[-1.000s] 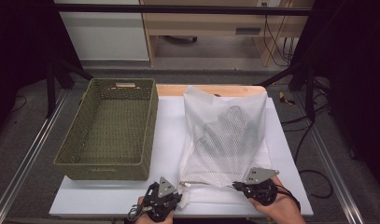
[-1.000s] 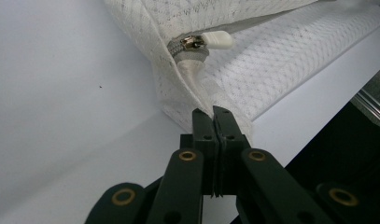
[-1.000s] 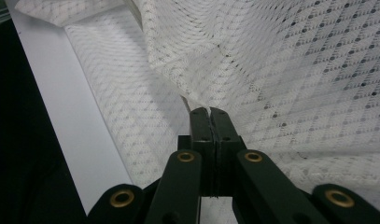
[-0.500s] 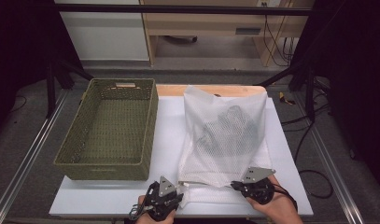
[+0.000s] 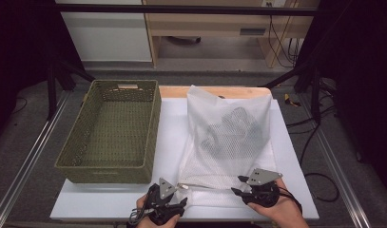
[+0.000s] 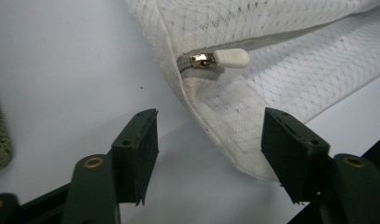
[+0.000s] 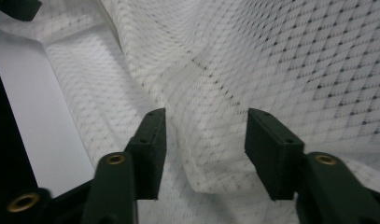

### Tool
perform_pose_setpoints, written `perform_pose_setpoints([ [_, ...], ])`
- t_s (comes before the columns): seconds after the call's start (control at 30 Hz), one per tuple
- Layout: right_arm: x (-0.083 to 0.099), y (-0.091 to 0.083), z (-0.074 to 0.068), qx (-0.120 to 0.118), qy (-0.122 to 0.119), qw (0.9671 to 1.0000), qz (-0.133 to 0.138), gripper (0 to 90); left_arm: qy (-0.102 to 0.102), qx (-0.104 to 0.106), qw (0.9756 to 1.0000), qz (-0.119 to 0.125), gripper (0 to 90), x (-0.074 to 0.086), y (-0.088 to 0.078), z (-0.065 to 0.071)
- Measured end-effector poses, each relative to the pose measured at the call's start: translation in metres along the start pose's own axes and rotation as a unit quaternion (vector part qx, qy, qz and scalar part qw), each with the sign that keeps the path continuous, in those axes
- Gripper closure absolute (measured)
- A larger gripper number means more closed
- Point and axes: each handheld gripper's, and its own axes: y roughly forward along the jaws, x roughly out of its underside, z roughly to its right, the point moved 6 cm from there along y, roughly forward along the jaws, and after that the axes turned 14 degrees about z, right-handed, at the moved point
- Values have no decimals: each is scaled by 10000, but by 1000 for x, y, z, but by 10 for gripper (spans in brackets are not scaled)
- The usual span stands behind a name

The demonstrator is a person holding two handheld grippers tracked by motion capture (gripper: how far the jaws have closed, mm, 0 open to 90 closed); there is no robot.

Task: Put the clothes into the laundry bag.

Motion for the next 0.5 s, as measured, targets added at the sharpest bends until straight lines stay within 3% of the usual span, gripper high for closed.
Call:
perform_pose_setpoints([
  [0.2,-10,-4,4,152,31,9994,317,299,-34,53,9999,136,273,-5,-2,-2],
  [0.5,-24,-9,17,413,-9,9964,735,98,70,96,9995,296,173,-10,-2,-1],
])
